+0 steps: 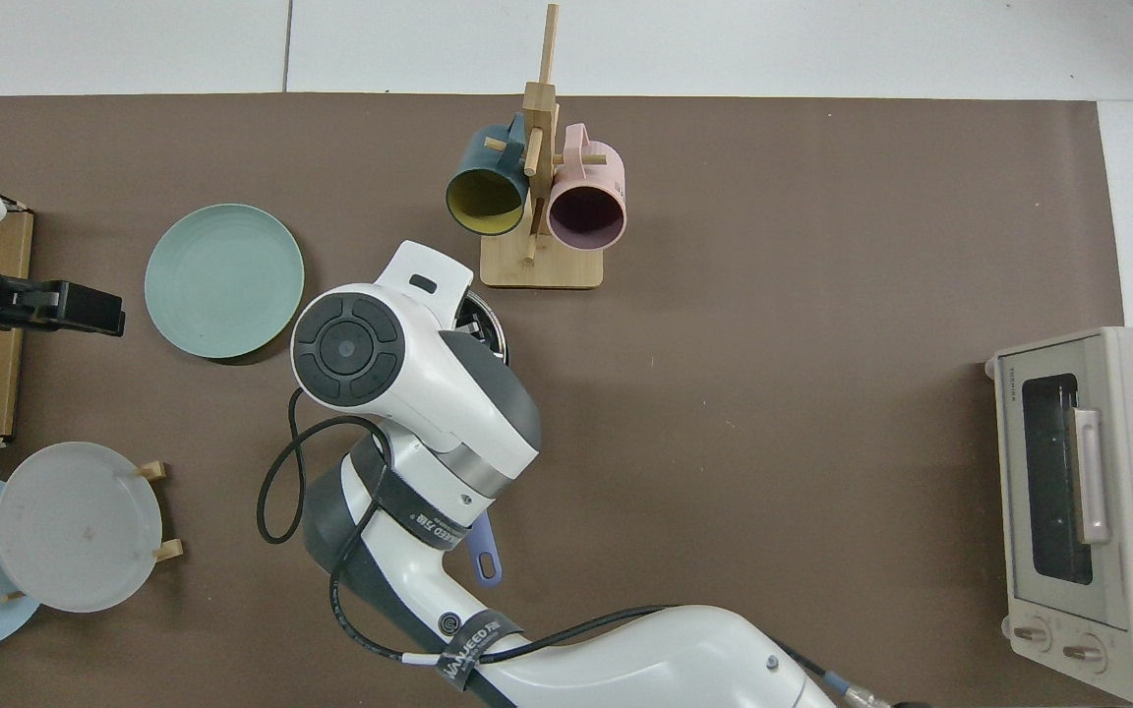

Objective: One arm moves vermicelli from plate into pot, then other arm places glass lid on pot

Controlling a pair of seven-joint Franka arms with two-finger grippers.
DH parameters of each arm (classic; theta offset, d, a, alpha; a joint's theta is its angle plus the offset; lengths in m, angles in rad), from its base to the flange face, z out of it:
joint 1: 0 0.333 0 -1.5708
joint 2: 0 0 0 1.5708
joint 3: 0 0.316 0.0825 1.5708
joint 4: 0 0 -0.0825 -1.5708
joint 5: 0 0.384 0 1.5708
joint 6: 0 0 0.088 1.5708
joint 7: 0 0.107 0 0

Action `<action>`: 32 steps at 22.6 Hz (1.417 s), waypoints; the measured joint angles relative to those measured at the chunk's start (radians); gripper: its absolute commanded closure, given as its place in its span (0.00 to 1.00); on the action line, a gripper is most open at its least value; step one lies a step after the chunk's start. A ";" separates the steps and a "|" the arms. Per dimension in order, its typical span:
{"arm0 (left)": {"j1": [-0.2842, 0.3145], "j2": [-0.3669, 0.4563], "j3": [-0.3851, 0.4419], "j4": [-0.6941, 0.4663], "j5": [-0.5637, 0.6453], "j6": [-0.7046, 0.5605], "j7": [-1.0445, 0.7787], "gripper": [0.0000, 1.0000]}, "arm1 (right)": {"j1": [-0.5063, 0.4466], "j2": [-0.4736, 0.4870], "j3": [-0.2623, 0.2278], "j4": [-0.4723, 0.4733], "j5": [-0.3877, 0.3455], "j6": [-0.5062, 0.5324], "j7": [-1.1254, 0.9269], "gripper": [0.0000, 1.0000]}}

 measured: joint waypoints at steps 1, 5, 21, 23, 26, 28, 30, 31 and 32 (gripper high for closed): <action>0.000 0.000 0.000 0.000 0.000 0.000 0.000 0.00 | 0.000 0.000 0.000 0.000 0.000 0.001 -0.006 1.00; 0.000 0.000 0.000 0.000 0.000 0.000 0.000 0.00 | 0.000 0.000 0.000 -0.001 0.000 0.002 -0.015 1.00; 0.000 0.000 0.000 0.000 0.000 -0.001 0.000 0.00 | -0.003 -0.003 0.000 -0.003 0.000 0.003 -0.030 0.02; 0.000 0.000 0.000 0.000 0.000 -0.001 0.000 0.00 | -0.003 -0.003 0.000 -0.003 0.000 0.003 -0.030 0.02; 0.000 0.000 0.000 0.000 0.000 -0.001 0.000 0.00 | -0.003 -0.004 -0.001 -0.003 0.000 0.003 -0.030 0.02; 0.000 0.000 0.000 0.000 0.000 -0.001 0.000 0.00 | -0.005 -0.004 -0.001 -0.003 0.000 0.003 -0.030 0.16; 0.000 0.000 0.000 0.000 0.000 -0.002 0.000 0.00 | -0.010 -0.004 -0.004 -0.003 0.000 0.026 -0.030 0.29; 0.000 0.000 0.000 0.000 0.000 -0.003 0.000 0.00 | -0.014 -0.004 -0.006 -0.003 0.000 0.052 -0.030 0.35; 0.000 0.000 0.000 0.000 0.000 -0.003 0.000 0.00 | -0.019 -0.004 -0.006 -0.004 0.000 0.079 -0.030 0.45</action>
